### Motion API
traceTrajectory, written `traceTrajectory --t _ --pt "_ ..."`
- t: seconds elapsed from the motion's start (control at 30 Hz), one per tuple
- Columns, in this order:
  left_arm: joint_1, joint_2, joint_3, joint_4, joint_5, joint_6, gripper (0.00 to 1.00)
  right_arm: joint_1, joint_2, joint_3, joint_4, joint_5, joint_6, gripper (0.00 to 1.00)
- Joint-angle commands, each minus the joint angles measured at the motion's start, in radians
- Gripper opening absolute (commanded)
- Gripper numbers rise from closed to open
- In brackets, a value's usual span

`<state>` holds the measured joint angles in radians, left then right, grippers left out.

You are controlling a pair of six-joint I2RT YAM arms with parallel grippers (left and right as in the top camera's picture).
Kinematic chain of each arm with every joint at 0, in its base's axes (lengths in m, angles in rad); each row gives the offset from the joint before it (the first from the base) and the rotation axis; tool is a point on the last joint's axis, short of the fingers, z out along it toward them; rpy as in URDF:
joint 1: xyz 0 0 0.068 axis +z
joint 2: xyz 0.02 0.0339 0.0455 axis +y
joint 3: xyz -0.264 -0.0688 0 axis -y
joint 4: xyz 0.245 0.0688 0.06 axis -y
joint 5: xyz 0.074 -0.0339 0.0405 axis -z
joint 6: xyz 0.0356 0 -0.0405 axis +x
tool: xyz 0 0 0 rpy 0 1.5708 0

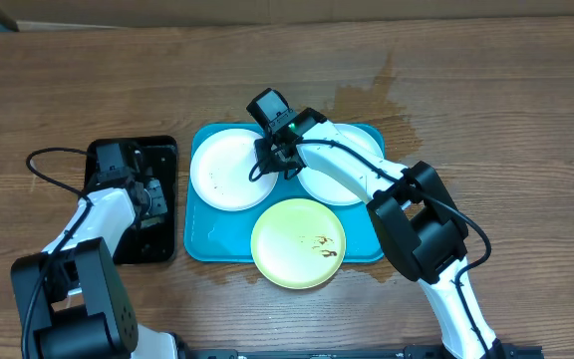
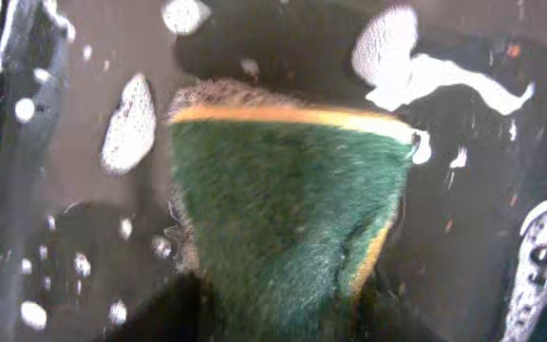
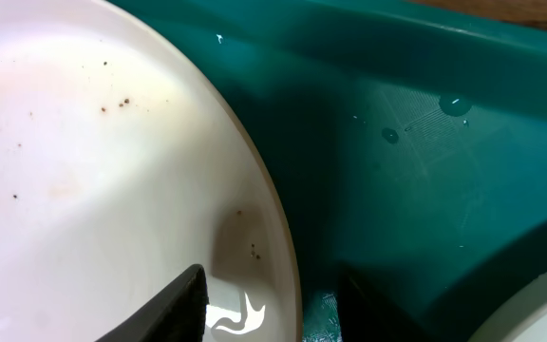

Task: Clean dirty plates on tray and stack at the side
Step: 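Dip and wet the sponge in the black soapy tray with the left gripper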

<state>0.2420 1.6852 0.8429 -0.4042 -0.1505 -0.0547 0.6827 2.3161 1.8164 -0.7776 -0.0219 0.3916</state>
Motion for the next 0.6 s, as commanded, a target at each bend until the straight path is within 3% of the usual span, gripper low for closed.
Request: traceTrajectory --t 0.0,0.03,0.27,0.33,0.57 --pt "0.0 0.075 -0.028 0.001 -0.01 0.006 0.1 0.005 0.007 -0.02 -0.006 0.001 0.003 0.46" --pt "0.0 0.069 -0.025 0.0 -0.01 0.006 0.04 0.005 0.007 -0.02 -0.006 0.0 0.004 0.46" --pt "0.0 -0.005 0.126 -0.186 -0.043 0.014 0.04 0.005 0.007 -0.02 -0.013 0.002 0.003 0.46" --pt "-0.007 -0.047 0.222 -0.314 -0.033 0.014 0.04 0.005 0.007 -0.02 -0.016 0.002 0.003 0.45" --pt "-0.008 -0.089 0.294 -0.354 -0.044 0.085 0.04 0.004 0.007 -0.02 -0.016 0.002 0.003 0.5"
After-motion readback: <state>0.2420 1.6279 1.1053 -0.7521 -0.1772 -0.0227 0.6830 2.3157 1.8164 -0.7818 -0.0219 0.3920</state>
